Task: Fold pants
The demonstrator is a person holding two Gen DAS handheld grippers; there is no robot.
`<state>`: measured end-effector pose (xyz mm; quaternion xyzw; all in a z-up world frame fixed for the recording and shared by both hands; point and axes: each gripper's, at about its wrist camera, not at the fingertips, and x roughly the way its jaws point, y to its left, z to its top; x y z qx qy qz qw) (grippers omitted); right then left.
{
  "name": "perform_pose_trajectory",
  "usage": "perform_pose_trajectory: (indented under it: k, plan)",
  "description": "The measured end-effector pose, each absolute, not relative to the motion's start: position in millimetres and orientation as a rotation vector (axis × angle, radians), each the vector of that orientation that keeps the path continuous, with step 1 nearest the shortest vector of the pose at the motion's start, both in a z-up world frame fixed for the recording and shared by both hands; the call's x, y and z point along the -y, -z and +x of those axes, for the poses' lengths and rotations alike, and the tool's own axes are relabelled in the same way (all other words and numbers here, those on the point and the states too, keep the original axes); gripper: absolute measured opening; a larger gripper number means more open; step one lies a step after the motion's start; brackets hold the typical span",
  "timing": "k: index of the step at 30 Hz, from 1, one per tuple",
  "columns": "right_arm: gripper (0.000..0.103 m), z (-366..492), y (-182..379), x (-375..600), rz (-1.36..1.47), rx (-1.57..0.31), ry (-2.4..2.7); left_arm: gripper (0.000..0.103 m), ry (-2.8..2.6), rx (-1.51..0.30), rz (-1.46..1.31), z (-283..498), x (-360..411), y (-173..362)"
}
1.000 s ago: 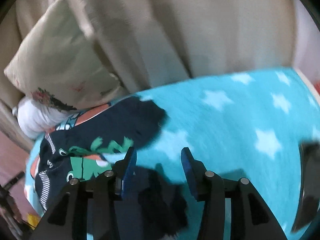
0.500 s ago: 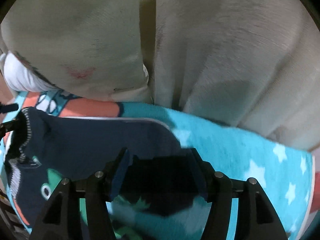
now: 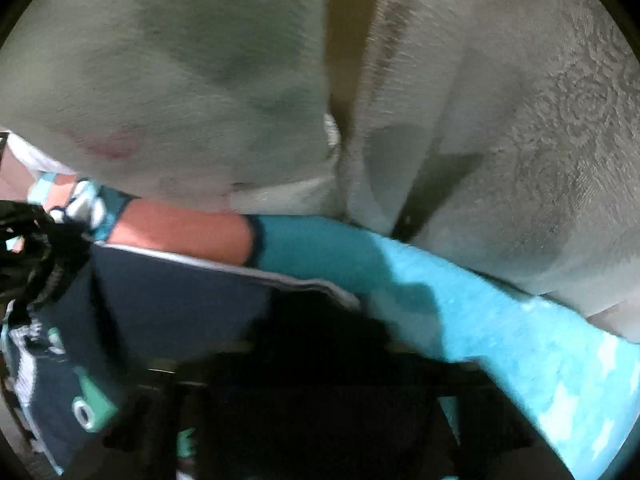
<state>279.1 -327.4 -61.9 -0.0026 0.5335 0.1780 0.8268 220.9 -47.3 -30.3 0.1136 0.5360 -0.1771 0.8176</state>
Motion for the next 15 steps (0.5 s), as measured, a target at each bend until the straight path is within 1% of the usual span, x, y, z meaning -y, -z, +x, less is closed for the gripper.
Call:
perform_pose_trajectory:
  k: [3,9,12,15]
  plan:
    - [0.007,272.4,50.0,335.1,0.009,-1.098,-0.36,0.006,0.332,-1.093,0.297,207.8,55.3,21.9]
    - [0.007,241.5,4.0,358.2,0.069,-0.994,-0.347,0.006,0.269,-1.002,0.234,173.6,43.9,-22.9]
    - [0.006,206.2,-23.4,357.9,0.091,-0.933,-0.37,0.006,0.27,-0.948,0.197,142.3,34.9,-48.8]
    - [0.006,170.0,-39.2,350.9,0.114,-0.894,-0.401,0.006,0.264,-0.897,0.168,111.4,21.6,-70.0]
